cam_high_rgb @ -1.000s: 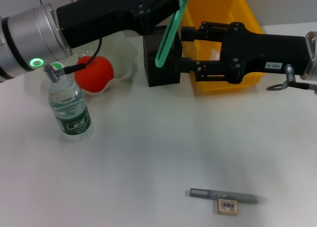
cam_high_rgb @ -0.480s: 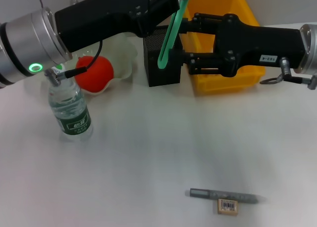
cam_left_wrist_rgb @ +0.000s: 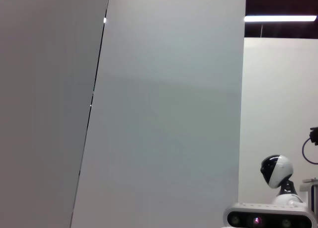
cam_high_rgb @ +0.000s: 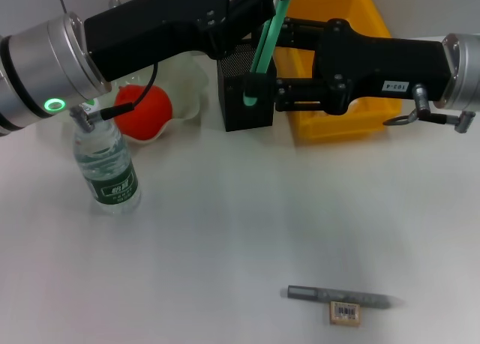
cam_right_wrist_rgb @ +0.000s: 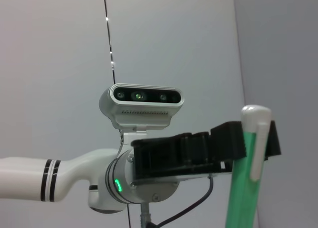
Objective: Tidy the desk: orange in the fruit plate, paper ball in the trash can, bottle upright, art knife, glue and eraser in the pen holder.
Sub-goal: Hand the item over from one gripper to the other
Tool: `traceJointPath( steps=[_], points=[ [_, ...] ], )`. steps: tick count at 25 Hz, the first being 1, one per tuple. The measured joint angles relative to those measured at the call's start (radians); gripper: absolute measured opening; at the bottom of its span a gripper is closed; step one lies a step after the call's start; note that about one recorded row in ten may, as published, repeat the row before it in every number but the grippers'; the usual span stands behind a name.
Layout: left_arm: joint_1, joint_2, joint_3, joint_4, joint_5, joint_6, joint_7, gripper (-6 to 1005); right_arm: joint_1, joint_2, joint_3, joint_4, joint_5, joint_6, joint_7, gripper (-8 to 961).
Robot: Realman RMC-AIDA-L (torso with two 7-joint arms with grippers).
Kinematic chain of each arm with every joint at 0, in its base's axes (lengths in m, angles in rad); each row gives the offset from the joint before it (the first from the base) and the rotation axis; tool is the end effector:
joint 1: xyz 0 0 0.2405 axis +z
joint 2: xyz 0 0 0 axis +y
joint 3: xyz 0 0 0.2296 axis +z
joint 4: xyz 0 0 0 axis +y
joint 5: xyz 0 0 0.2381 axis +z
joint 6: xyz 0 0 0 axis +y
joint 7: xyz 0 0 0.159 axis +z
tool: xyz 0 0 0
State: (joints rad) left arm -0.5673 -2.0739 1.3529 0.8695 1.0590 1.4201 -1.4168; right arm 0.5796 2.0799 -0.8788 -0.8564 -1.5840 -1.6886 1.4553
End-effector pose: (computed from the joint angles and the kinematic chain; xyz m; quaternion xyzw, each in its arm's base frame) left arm -0.0716 0.3700 0.0067 -0.8700 -0.0745 -0.4830 0.0657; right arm 0.1426 0.3650 0.0432 -0.9162 0.0719 0.3845 0.0870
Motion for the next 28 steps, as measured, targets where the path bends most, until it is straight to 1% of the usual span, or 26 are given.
traceJointPath(
  steps=[3,6,23,28],
  points=[
    [-0.003,0.000,0.011,-0.021,-0.029,0.006,0.023,211,0.006,0.000,-0.015,0.002,0.001,0.002,0.000,755],
    [-0.003,0.000,0.011,-0.021,-0.029,0.006,0.023,212,0.012,0.001,-0.019,0.003,0.001,0.003,-0.001,740],
    [0.006,0.000,0.007,-0.042,-0.045,0.009,0.039,214,0.010,0.002,-0.009,0.003,0.001,0.015,-0.001,414],
    [0.004,0.001,0.004,-0.047,-0.050,0.009,0.042,215,0.010,0.000,-0.010,0.004,0.001,0.015,-0.002,406]
  ],
)
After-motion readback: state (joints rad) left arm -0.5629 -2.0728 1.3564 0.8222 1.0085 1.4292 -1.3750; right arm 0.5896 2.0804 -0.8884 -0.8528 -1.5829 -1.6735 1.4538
